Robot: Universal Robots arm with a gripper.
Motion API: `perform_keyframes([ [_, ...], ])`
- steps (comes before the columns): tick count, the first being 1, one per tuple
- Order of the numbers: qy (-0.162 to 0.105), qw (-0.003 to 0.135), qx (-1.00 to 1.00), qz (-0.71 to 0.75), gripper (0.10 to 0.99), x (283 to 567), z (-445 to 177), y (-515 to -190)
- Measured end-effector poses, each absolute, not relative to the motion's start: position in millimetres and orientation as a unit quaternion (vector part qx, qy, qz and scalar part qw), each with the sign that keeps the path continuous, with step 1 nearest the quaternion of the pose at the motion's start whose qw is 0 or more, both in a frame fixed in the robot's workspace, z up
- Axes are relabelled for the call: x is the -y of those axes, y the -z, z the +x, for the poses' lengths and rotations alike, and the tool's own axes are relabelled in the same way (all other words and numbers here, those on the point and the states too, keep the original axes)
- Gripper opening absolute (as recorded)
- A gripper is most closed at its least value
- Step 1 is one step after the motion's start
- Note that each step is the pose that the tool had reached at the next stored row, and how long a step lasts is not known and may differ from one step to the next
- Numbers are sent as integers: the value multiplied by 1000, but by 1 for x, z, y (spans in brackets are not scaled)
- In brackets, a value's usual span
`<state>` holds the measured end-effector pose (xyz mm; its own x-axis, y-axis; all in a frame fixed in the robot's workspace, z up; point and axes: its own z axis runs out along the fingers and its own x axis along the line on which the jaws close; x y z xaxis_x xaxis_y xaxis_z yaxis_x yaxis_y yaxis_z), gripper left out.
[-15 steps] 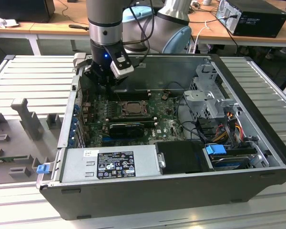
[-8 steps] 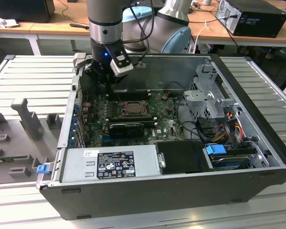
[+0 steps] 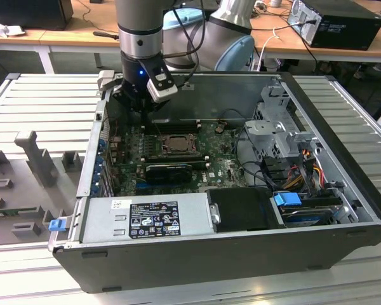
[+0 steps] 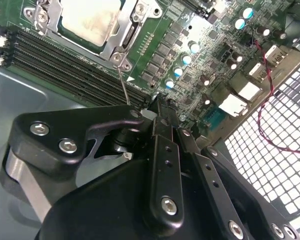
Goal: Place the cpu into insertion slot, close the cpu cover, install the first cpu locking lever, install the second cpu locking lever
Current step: 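Install the first cpu locking lever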
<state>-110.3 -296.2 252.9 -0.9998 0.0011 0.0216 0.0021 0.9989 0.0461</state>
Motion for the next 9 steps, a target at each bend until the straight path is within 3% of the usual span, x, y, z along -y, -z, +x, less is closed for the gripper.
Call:
perform_keyframes([
  [9,23,11,1000,0,106,291,-98,-253],
])
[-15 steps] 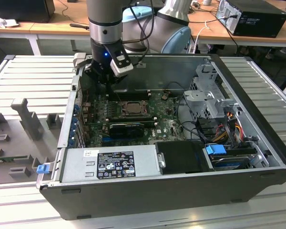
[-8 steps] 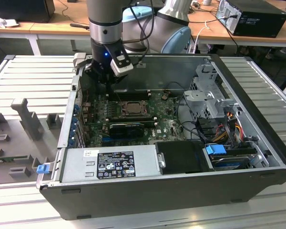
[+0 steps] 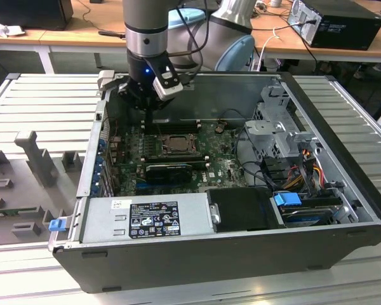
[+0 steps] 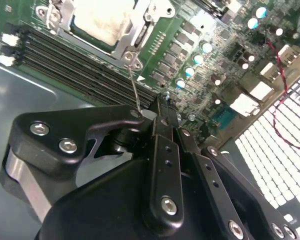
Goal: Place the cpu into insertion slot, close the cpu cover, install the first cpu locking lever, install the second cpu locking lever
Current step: 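Install the first cpu locking lever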
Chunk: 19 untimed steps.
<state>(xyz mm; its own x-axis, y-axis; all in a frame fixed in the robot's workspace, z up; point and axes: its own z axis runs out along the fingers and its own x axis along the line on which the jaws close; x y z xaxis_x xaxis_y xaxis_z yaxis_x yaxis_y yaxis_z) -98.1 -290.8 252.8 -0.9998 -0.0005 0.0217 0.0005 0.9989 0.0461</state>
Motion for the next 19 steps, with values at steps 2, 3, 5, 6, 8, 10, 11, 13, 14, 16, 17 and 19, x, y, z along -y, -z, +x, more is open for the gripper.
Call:
perform_keyframes([
  [2,23,11,1000,0,106,291,-94,-253],
  [3,23,11,1000,0,106,291,-92,-253],
  [5,23,11,1000,0,106,291,-87,-253],
  [6,23,11,1000,0,106,291,-85,-253],
  [8,23,11,1000,0,106,291,-81,-253],
  [10,23,11,1000,0,106,291,-78,-253],
  [11,23,11,1000,0,106,291,-76,-253],
  [13,23,11,1000,0,106,291,-73,-253],
  [14,23,11,1000,0,106,291,-72,-253],
  [16,23,11,1000,0,106,291,-68,-253],
  [17,23,11,1000,0,106,291,-66,-253],
  [19,23,11,1000,0,106,291,-60,-252],
])
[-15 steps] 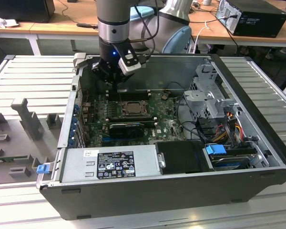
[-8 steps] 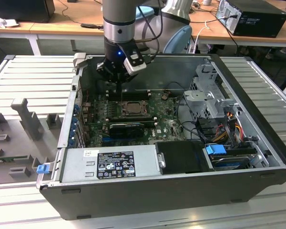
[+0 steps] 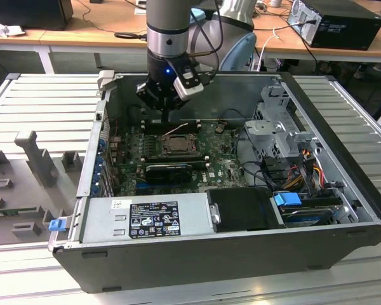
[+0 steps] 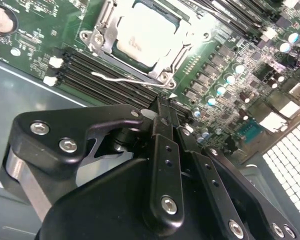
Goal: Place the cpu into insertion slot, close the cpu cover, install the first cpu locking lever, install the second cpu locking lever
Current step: 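Install the first cpu locking lever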
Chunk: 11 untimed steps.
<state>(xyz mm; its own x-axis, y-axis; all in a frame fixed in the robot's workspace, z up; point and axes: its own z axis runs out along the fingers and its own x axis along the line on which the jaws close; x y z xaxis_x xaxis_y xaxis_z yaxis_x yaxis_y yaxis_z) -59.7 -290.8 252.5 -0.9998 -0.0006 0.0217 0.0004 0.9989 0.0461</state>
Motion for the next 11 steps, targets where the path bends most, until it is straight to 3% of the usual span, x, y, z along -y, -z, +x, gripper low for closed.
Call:
perform_keyframes([
  [11,23,11,1000,0,106,291,-42,-252],
])
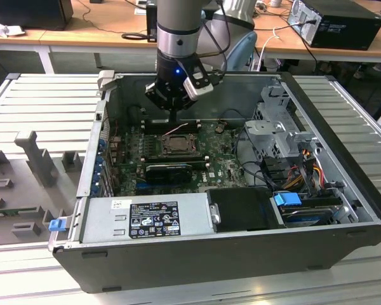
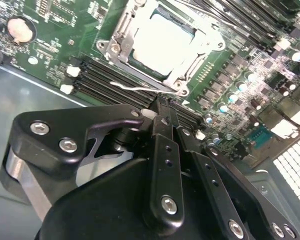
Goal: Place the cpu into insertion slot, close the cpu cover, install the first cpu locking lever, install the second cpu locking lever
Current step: 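Install the first cpu locking lever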
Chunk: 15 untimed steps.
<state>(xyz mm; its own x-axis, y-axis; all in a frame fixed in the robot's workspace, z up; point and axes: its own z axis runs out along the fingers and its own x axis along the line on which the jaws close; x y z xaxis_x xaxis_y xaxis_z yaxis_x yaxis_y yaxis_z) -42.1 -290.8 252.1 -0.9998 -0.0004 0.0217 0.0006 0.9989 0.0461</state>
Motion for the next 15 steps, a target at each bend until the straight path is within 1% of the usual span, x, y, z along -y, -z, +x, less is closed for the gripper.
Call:
perform_keyframes([
  [5,24,11,1000,0,106,291,-32,-252],
  [8,59,11,998,6,106,291,-32,-251],
  [15,59,13,997,45,106,291,-32,-249],
])
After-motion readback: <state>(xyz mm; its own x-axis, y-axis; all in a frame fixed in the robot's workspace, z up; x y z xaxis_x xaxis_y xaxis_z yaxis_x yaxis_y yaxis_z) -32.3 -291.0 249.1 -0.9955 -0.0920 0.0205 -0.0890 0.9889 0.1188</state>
